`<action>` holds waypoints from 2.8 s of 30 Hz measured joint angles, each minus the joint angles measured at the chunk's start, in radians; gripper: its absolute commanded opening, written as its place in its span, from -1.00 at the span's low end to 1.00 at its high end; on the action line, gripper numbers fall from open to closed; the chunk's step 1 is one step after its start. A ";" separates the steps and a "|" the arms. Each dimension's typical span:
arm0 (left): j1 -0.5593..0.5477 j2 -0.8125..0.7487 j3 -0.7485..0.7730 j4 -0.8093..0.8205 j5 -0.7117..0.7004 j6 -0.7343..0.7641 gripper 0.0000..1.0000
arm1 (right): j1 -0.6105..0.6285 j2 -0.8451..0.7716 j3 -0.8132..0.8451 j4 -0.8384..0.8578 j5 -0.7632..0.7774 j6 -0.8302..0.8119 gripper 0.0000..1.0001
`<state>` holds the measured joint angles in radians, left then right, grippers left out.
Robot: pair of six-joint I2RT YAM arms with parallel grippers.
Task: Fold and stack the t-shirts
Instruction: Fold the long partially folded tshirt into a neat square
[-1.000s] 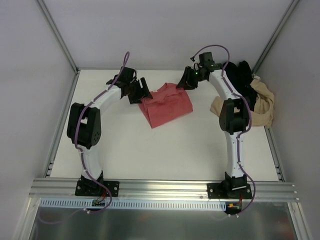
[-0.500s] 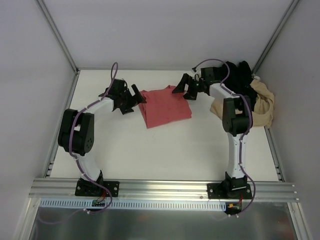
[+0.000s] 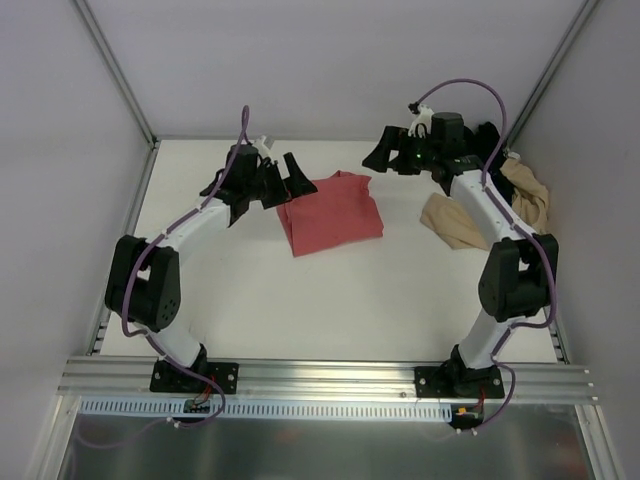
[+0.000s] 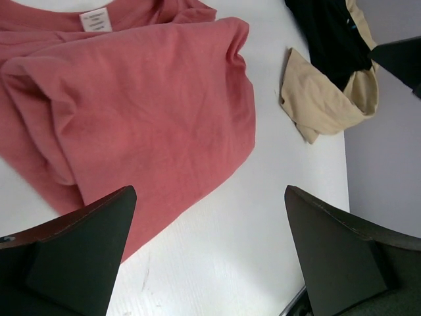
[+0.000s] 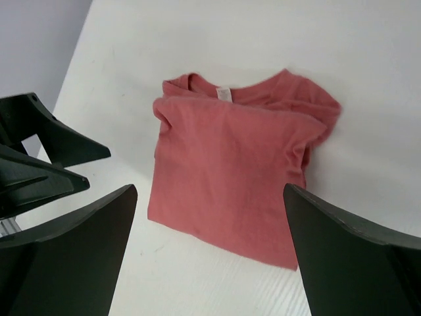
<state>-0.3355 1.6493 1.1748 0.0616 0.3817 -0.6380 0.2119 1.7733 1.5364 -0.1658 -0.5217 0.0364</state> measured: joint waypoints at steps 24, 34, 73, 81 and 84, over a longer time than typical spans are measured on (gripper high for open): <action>-0.104 0.463 0.790 -0.359 -0.247 0.867 0.97 | 0.042 -0.542 -0.771 0.001 0.035 0.095 0.99; -0.100 0.705 1.181 -0.717 -0.144 1.187 0.97 | 0.042 -0.586 -0.823 -0.025 0.040 0.098 0.99; -0.084 0.798 1.064 -0.754 -0.040 1.212 0.71 | 0.048 -0.592 -0.831 -0.051 0.074 0.115 0.99; -0.089 0.797 0.977 -0.653 -0.183 1.179 -0.91 | 0.049 -0.581 -0.831 -0.052 0.074 0.116 0.99; -0.090 0.793 0.969 -0.616 -0.234 1.170 -1.00 | 0.049 -0.581 -0.831 -0.052 0.077 0.116 0.99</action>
<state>-0.4252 2.4420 2.1441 -0.5549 0.1474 0.5316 0.2611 1.1923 0.7052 -0.2180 -0.4450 0.1520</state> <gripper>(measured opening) 0.035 0.993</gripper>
